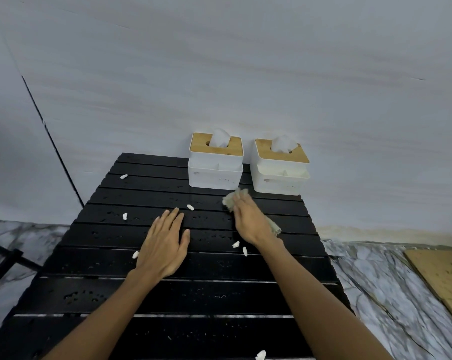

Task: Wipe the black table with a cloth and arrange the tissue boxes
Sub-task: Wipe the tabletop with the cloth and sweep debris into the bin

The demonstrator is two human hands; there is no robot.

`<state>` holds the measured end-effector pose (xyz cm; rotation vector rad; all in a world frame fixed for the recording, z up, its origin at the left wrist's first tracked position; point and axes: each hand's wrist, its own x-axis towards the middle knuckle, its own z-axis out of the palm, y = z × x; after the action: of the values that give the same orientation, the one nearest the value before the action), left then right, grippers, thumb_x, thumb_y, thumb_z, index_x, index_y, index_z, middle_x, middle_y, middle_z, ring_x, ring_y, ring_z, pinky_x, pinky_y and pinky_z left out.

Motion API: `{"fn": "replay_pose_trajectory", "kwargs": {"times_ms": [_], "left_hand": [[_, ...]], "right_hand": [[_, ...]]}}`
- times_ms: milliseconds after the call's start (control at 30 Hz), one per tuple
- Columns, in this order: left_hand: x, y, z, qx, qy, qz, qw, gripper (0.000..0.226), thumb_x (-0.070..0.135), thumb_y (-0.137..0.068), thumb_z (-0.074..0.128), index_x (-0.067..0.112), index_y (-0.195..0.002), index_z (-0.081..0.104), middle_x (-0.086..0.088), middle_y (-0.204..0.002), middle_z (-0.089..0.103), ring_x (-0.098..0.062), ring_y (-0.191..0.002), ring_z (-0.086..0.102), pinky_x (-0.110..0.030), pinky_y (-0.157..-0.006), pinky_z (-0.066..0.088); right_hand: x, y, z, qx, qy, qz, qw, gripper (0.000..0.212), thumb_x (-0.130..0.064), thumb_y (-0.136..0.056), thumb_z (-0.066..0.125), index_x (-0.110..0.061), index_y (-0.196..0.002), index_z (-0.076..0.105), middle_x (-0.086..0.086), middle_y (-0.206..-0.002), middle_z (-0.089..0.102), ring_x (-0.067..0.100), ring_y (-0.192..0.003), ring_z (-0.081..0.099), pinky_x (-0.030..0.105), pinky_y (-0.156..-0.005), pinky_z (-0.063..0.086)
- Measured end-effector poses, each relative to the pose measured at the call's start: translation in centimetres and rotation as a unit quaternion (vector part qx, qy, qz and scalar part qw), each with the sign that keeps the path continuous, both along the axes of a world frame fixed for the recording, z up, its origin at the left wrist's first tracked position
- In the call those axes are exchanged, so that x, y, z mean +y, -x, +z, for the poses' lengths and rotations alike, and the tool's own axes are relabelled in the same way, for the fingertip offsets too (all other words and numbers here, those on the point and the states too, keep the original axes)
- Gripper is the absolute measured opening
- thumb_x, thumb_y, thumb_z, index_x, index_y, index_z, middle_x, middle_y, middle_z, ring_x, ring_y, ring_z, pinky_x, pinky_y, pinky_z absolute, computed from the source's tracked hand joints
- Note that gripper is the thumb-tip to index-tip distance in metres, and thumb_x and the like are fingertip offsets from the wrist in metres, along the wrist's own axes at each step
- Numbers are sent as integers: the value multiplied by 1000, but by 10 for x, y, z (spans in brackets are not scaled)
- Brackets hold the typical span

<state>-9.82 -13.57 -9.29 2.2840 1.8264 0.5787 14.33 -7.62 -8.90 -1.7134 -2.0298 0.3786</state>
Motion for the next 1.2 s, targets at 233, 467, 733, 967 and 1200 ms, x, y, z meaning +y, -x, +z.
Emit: {"fn": "replay_pose_trajectory", "kwargs": {"times_ms": [233, 467, 733, 967, 1200], "left_hand": [[1, 3, -2, 4, 8, -6, 1000, 81, 57, -88, 2, 12, -151, 27, -3, -161, 21, -16, -150, 9, -29, -120, 0], [2, 6, -2, 4, 4, -9, 1000, 81, 57, -89, 3, 12, -151, 27, -3, -161, 21, -16, -150, 9, -30, -121, 0], [-1, 5, -1, 12, 1, -9, 1000, 80, 57, -89, 0, 13, -153, 22, 0, -162, 16, -13, -150, 5, -27, -120, -3], [-1, 5, -2, 9, -1, -7, 1000, 78, 53, -90, 2, 10, -152, 24, -3, -162, 19, -14, -150, 8, -28, -121, 0], [-3, 9, 0, 10, -2, 3, 1000, 82, 54, -87, 1, 9, -152, 22, -4, -162, 16, -14, -150, 6, -26, -119, -4]], "right_hand": [[-42, -25, 21, 154, -46, 51, 986, 35, -12, -106, 45, -27, -133, 61, -10, -137, 60, -6, -112, 58, 16, -99, 48], [9, -14, -9, -35, -5, -161, 986, 43, -15, -101, 35, 2, -139, 44, 26, -150, 40, 40, -143, 30, 49, -122, 22], [24, 55, -4, -35, 16, -94, 995, 53, -8, -103, 30, 3, -154, 25, 24, -164, 15, 37, -154, 5, 44, -126, 9], [17, 71, 4, 33, 14, 118, 992, 46, -7, -104, 41, -5, -150, 41, 12, -159, 36, 25, -147, 32, 24, -120, 20], [14, 33, 13, 136, -22, 25, 990, 34, -12, -105, 43, -12, -135, 59, 6, -129, 63, 21, -110, 62, 34, -101, 49]]}}
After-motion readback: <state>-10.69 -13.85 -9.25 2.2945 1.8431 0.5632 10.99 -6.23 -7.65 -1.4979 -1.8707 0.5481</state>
